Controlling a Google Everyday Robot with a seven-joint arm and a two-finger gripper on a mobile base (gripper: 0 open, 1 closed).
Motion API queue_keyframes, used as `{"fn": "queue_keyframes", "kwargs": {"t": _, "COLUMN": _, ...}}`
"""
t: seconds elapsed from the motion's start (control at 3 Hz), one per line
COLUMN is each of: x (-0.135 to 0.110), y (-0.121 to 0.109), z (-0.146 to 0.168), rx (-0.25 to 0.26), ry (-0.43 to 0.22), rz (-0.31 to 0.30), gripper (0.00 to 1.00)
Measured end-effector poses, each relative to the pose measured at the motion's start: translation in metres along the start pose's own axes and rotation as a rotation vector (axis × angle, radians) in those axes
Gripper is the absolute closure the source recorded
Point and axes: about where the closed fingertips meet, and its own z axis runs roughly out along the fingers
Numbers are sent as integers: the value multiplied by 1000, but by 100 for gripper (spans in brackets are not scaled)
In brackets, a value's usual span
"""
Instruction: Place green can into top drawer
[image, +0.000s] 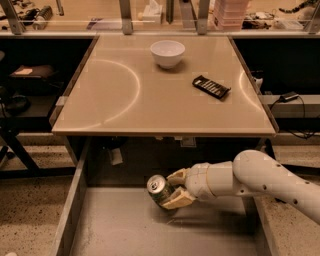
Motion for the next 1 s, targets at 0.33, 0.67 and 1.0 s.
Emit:
{"fn": "queue_keyframes", "kwargs": {"t": 0.33, "x": 11, "y": -2, "z": 4, "rx": -8, "ry": 5, "rz": 36, "gripper": 100}}
{"fn": "queue_keyframes", "kwargs": {"t": 0.67, "x": 11, "y": -2, "z": 4, "rx": -8, "ry": 5, "rz": 36, "gripper": 82}}
{"fn": "queue_keyframes", "kwargs": {"t": 1.0, "x": 11, "y": -2, "z": 4, "rx": -8, "ry": 5, "rz": 36, "gripper": 57}}
